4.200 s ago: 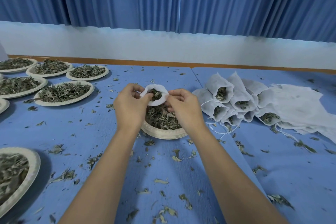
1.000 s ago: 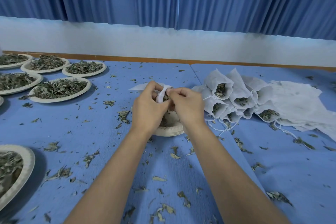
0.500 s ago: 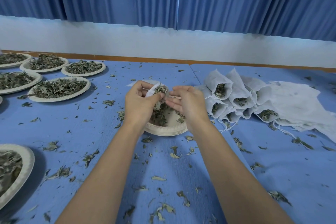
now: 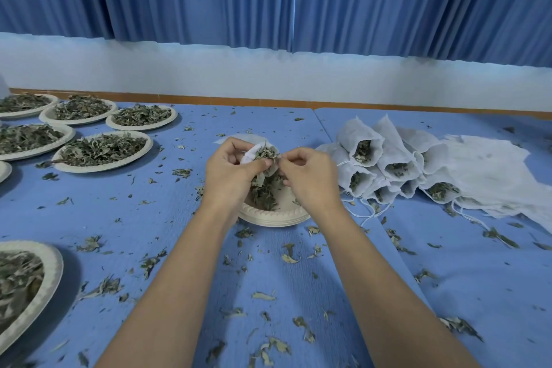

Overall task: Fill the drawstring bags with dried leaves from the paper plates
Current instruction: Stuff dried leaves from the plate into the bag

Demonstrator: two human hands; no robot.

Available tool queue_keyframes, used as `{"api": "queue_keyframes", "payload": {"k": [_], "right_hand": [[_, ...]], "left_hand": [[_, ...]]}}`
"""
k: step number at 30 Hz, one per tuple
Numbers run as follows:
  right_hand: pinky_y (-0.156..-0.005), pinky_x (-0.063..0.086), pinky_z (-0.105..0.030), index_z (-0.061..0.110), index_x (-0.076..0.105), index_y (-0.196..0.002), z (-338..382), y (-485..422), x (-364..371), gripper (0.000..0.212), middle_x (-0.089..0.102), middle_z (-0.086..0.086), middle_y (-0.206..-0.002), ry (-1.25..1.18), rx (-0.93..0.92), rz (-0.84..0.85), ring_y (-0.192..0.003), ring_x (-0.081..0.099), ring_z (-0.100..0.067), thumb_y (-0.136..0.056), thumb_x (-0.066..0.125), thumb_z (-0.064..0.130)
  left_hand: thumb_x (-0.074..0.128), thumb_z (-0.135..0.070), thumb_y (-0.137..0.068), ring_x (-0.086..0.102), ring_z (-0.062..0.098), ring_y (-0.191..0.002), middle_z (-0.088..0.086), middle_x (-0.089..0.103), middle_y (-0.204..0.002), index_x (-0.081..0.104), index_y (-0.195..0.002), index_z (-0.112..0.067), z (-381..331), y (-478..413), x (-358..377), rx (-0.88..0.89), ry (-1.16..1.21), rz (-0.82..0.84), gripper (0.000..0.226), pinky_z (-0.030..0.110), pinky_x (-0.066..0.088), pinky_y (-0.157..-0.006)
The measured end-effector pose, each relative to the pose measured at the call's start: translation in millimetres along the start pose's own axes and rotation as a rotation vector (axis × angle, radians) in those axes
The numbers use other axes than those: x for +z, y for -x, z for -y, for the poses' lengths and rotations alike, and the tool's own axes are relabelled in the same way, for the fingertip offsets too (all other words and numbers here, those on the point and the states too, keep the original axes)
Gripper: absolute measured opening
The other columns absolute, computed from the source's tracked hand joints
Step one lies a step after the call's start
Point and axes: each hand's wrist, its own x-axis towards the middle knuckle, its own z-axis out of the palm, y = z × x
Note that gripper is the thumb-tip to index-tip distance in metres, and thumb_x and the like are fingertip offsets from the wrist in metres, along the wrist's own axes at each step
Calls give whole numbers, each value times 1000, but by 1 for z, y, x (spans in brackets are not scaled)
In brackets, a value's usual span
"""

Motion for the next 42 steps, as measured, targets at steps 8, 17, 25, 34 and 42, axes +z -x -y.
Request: {"api": "queue_keyframes", "payload": {"k": [8, 17, 25, 34, 42], "right_hand": [[-63, 44, -27, 17, 62, -74, 7, 5, -6, 10, 56, 13, -63, 62, -139, -41, -63, 52, -6, -83, 60, 15], [-57, 39, -21, 25, 57, -63, 7, 8, -1, 20, 53, 16, -53, 23, -169, 54, -52, 47, 0, -79, 62, 15], [-81, 54, -47, 23, 60, -73, 1, 2, 3, 18, 67, -1, -77, -63, -49, -6, -82, 66, -24, -88, 58, 13], [-65, 58, -22, 14, 59, -78, -2, -1, 5, 17, 62, 0, -71, -212, 40, 7, -62, 65, -8, -92, 54, 7], [-82, 55, -46, 19, 59, -74, -2, 1, 4, 16, 63, 5, -65, -113, 30, 34, -79, 69, -21, -88, 55, 11]], "left_hand": [[71, -3, -76, 49, 12, -56, -5, 52, -63, 51, -66, -23, 3, -19, 10, -46, -239, -294, 30, 28, 42, -55], [56, -7, -87, 41, 10, -54, -9, 44, -63, 46, -73, -20, -1, -27, 15, 55, -583, -433, 21, 26, 26, -44], [66, -15, -84, 54, 18, -72, -1, 55, -79, 51, -79, -18, -11, -21, 2, -134, -276, -129, 17, 35, 49, -68], [64, 0, -84, 47, 15, -69, 1, 49, -77, 46, -84, -20, -10, -11, -7, -121, -172, 40, 26, 31, 42, -71], [65, -9, -84, 44, 13, -56, -3, 48, -64, 43, -70, -21, -1, -15, -4, 17, -384, -145, 29, 21, 34, -49]]}}
